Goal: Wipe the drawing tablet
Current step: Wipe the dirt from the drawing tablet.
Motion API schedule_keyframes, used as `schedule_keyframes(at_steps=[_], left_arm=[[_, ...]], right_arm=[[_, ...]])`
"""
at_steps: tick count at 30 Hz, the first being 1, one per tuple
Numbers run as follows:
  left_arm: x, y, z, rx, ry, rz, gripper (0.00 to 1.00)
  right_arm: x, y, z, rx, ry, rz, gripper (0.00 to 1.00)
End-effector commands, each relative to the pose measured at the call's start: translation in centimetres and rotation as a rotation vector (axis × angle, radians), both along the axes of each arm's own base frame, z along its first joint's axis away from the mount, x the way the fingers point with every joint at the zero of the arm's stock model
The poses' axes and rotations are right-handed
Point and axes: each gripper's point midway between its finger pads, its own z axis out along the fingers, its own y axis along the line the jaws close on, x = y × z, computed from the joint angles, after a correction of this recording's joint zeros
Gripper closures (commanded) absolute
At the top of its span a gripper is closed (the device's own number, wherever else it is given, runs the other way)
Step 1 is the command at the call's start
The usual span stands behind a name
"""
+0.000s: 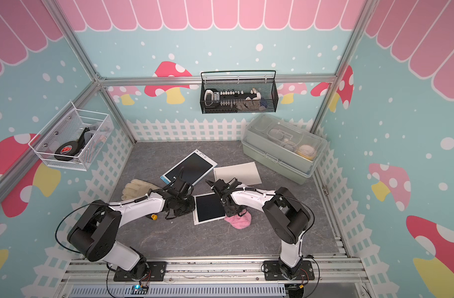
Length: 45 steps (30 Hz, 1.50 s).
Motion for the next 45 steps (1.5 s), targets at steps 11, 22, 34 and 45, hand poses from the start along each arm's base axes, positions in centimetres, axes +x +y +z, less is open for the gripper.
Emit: schedule_keyframes(at_steps=[11, 22, 34, 45], left_arm=[[-5.3, 3.8, -4.3, 0.164, 0.221, 0.008, 0.97], [-5.2, 3.6, -4.1, 0.152, 0.215, 0.011, 0.97], [-5.1, 3.6, -3.9, 0.150, 0.210, 0.011, 0.97], [-4.9, 3.5, -4.0, 0.152, 0.210, 0.013, 0.97]], right_arm=[[-5.4, -10.7, -3.2, -0.191, 0.191, -0.147, 1.00], [-2.6, -14.0, 3.4, -0.104, -0.070, -0.321, 1.00], [-0.2, -1.3, 3.9, 0.021, -0.123, 0.000, 1.00], [-2.9, -6.6, -1.8, -0.160, 0.081, -0.107, 1.00]])
